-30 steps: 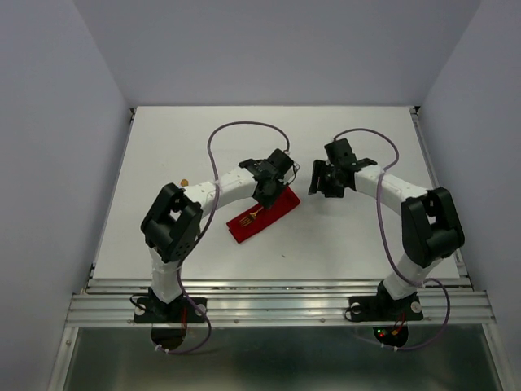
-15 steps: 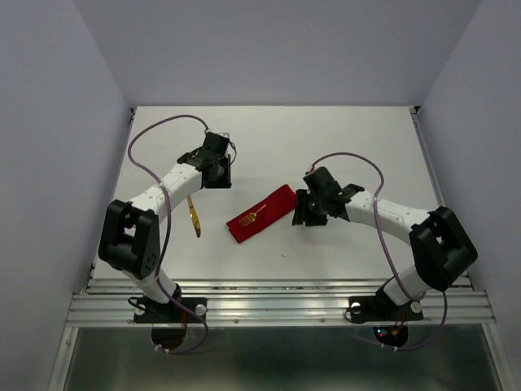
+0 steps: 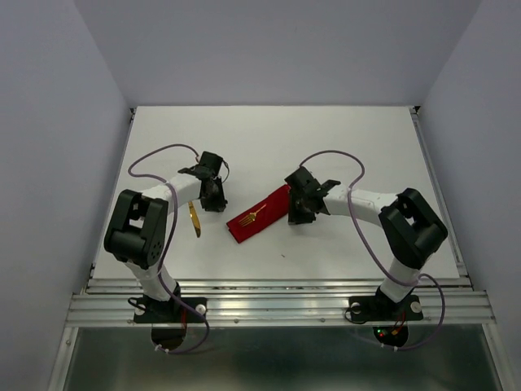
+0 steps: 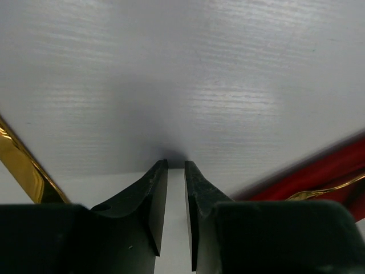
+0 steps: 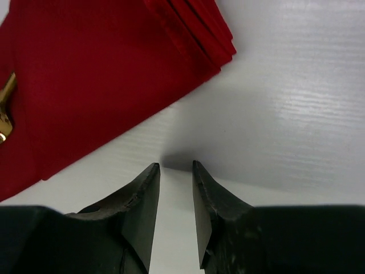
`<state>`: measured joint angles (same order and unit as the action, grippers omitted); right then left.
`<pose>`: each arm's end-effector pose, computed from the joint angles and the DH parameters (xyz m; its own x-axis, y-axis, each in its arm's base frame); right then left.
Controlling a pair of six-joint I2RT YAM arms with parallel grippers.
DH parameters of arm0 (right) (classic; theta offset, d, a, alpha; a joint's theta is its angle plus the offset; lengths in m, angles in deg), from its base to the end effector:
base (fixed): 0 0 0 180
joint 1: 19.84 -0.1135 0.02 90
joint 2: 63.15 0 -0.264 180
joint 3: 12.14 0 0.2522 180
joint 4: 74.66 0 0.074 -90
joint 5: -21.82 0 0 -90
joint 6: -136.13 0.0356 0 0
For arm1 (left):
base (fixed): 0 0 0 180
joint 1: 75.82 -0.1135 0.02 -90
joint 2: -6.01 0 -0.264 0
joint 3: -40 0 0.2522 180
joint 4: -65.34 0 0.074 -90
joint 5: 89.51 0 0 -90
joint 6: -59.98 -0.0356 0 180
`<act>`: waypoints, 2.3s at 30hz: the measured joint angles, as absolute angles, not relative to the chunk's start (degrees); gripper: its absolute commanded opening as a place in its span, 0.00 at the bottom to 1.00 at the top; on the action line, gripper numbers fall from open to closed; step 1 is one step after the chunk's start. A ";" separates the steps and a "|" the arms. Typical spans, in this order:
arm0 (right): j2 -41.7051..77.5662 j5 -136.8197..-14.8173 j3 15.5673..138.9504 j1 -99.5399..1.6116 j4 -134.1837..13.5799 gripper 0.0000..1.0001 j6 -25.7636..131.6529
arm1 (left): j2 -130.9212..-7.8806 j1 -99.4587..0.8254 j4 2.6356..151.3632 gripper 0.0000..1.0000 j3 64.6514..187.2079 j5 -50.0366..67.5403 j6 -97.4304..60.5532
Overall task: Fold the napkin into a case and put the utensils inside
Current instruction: Move the smaller rectangle folded napkin to the center of the board, then move the fork to the folded napkin.
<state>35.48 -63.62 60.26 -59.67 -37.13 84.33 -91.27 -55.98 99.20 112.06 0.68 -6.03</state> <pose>0.2585 0.2119 0.1648 -0.9195 0.0358 -0.3916 -0.0546 0.9746 0.2174 0.3178 -0.1148 0.1739 -0.8759 -0.1162 -0.4683 -0.0166 0.9772 -0.2115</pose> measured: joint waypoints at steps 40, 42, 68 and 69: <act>35.59 -55.88 61.35 -55.06 -37.04 0.36 82.80 | -92.17 -35.17 107.29 0.41 123.89 -4.35 -14.77; 35.59 -55.88 61.24 -55.06 -37.22 0.37 82.80 | -94.07 -35.17 107.33 0.41 125.75 -4.37 -16.06; 35.61 -55.88 60.78 -55.06 -37.37 0.38 82.77 | -105.37 -35.15 107.24 0.17 131.80 -2.86 -23.08; 35.61 -55.88 60.78 -55.06 -37.35 0.38 82.77 | -105.37 -35.15 107.29 0.16 131.87 -2.86 -23.21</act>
<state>35.61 -55.88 60.78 -55.06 -37.35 82.77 -105.37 -35.15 107.29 131.87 -2.86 -23.21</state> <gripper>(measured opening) 0.376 0.197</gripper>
